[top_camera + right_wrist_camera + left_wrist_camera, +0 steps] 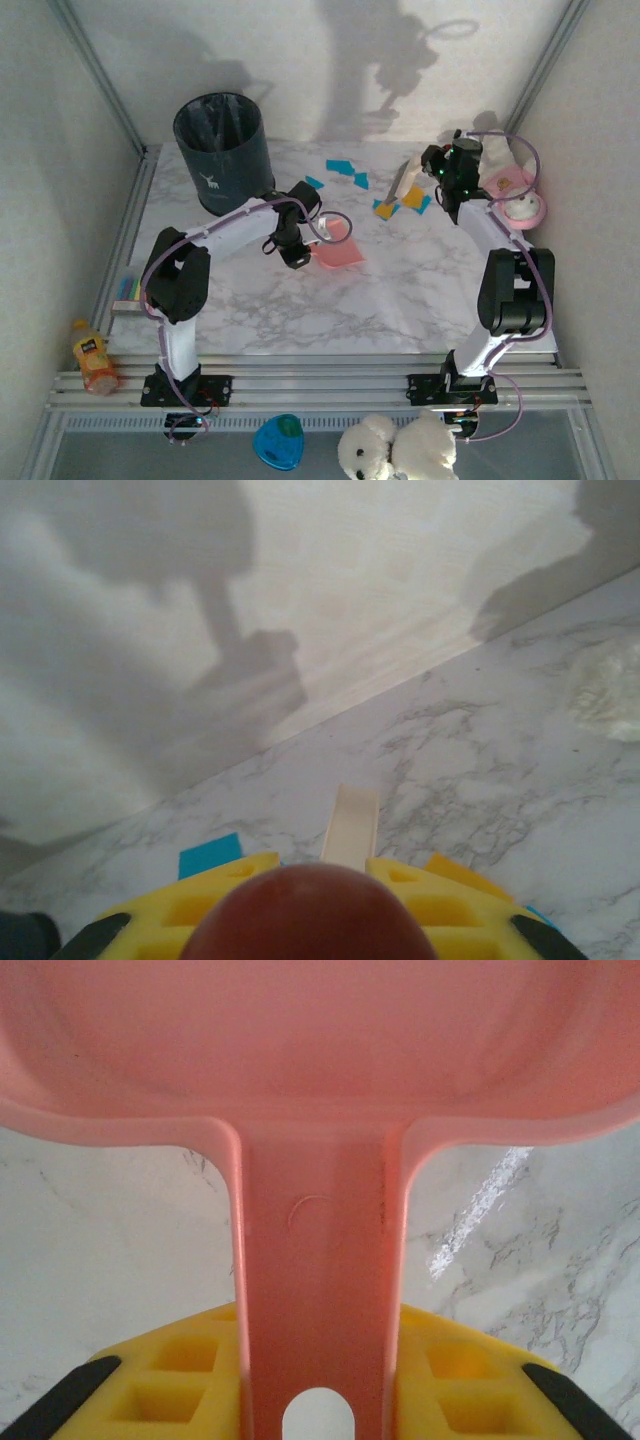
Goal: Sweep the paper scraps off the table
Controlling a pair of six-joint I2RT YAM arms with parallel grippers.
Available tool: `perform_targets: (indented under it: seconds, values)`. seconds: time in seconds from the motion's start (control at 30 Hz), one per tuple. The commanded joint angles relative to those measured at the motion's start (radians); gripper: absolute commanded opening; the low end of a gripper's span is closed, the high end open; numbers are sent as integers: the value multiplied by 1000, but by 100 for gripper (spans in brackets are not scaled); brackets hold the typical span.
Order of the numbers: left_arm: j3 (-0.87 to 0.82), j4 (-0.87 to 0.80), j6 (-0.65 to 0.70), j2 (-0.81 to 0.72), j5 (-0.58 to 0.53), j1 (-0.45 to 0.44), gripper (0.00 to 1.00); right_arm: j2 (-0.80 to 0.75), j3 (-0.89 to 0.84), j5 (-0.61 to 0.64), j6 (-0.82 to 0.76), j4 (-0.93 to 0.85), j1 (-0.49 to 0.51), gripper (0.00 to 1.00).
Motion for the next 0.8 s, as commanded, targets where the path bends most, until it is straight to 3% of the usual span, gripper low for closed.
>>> perform_targets:
  seconds: [0.0, 0.2, 0.77]
  values:
    - [-2, -33, 18, 12, 3, -11, 12, 10, 24, 94, 72, 99, -3, 0]
    - [4, -36, 20, 19, 4, -14, 12, 6, -21, 197, 83, 100, 7, 0]
    - [-1, -51, 25, 26, -1, -16, 12, 27, -96, 193, 57, 45, 28, 0]
